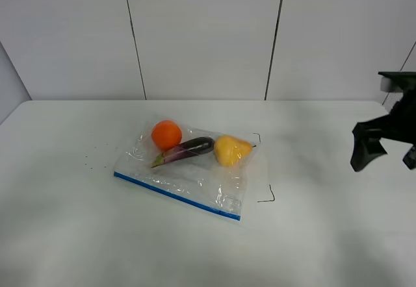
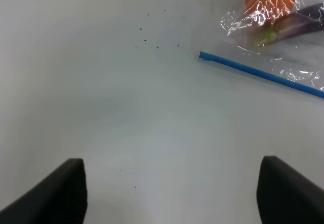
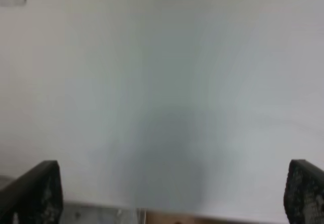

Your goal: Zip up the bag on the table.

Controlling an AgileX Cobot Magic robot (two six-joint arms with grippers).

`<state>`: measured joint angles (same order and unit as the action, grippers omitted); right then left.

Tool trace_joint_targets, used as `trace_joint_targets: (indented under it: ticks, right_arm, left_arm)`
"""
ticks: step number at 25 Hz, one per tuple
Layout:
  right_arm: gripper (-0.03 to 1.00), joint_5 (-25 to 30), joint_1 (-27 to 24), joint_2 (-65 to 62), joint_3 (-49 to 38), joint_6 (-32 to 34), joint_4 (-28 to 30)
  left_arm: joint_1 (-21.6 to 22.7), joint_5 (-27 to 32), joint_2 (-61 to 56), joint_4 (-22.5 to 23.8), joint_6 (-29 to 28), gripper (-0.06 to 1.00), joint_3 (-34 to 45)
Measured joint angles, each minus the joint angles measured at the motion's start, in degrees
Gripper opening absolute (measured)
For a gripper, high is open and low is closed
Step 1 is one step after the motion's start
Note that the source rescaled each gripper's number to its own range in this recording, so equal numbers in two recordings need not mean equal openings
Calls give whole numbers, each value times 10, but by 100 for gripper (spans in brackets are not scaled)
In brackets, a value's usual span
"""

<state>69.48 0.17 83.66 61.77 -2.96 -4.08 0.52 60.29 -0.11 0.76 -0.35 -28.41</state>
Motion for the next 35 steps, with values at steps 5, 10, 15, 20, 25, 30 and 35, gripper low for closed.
trace_joint_targets:
  ticks: [5, 10, 15, 20, 25, 30, 35]
  right_arm:
    - [97, -3, 0, -151, -165, 0, 2]
    - [97, -59, 0, -319, -294, 1, 8]
    - [97, -105, 0, -497, -332, 9, 11]
    - [97, -107, 0, -625, -332, 40, 41]
    - [97, -107, 0, -694, -335, 45, 41]
    - [97, -107, 0, -732, -335, 45, 41]
    - [97, -107, 0, -804, -335, 45, 41]
  left_arm:
    - [0, 0, 0, 0, 0, 96, 0]
    - [0, 0, 0, 0, -1, 96, 0]
    - [0, 0, 0, 0, -1, 96, 0]
    - [0, 0, 0, 0, -1, 96, 0]
    - [0, 0, 0, 0, -1, 96, 0]
    - [0, 0, 0, 0, -1, 96, 0]
    - [0, 0, 0, 0, -1, 96, 0]
